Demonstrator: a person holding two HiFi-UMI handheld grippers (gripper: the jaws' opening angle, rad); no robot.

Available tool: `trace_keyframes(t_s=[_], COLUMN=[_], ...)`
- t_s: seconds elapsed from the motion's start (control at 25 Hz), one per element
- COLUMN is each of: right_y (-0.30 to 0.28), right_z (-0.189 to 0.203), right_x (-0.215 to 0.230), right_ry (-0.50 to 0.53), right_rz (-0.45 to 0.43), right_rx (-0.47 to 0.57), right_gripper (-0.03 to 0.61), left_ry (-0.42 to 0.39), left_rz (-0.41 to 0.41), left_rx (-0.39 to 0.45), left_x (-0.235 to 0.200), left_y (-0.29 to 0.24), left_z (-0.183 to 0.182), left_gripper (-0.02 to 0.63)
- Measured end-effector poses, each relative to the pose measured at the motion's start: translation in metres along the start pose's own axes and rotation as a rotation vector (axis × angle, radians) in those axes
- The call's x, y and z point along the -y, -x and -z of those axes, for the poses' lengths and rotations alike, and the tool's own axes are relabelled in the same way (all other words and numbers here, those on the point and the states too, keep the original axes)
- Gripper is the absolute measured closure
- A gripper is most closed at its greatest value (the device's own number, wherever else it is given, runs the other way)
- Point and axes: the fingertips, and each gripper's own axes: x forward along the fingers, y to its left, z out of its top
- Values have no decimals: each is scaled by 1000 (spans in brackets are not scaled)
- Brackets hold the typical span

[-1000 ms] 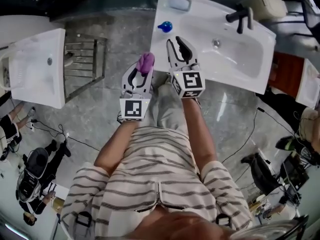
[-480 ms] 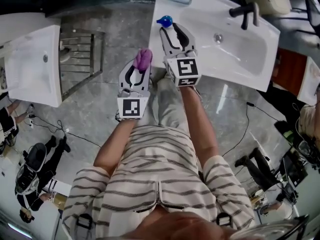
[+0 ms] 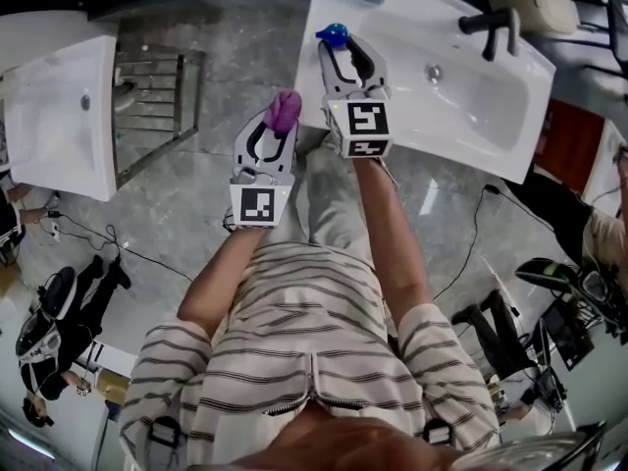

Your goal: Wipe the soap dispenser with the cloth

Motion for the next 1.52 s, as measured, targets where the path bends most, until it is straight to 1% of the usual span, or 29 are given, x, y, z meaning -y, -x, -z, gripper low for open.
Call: trace_keyframes(t_s=[0.04, 0.12, 0.4, 0.52, 0.6, 0.68, 0.8, 0.96, 1.2, 1.36, 1.52], right_y=[0, -1, 4, 10, 16, 21, 30, 47, 73, 95, 117], right_z=[0, -1, -1, -7, -14, -22, -34, -50, -68, -79, -88], right_x=[0, 0, 1, -2, -2, -3, -10, -18, -34, -38, -43], right_ry=[15, 28, -9, -10, -7, -1, 13, 32, 40, 29, 27], right_rz=[7, 14, 6, -3, -5, -4, -13, -24, -34, -33, -22], right_rx=[-5, -10, -23, -9, -7, 3, 18, 34, 56, 83, 95], right_gripper=[457, 447, 448, 448, 448, 448, 448, 448, 448, 448, 448], left_ry=[-1, -7, -20, -47, -48, -30, -38, -23, -53, -1, -23], left_rz=[1, 1, 13, 15, 20, 25, 35, 41, 49, 59, 60], left_rx=[3, 8, 7, 8, 17, 36, 53, 64, 80, 90, 103], left_x=[-1, -2, 5, 6, 8, 9, 8, 9, 12, 19, 27], left_y=[0, 0, 3, 5, 4, 4, 8, 13, 23, 28, 37], left_z=[0, -1, 0, -2, -6, -11, -20, -33, -54, -65, -82], left_gripper=[482, 482, 482, 482, 482, 482, 482, 482, 482, 480, 480])
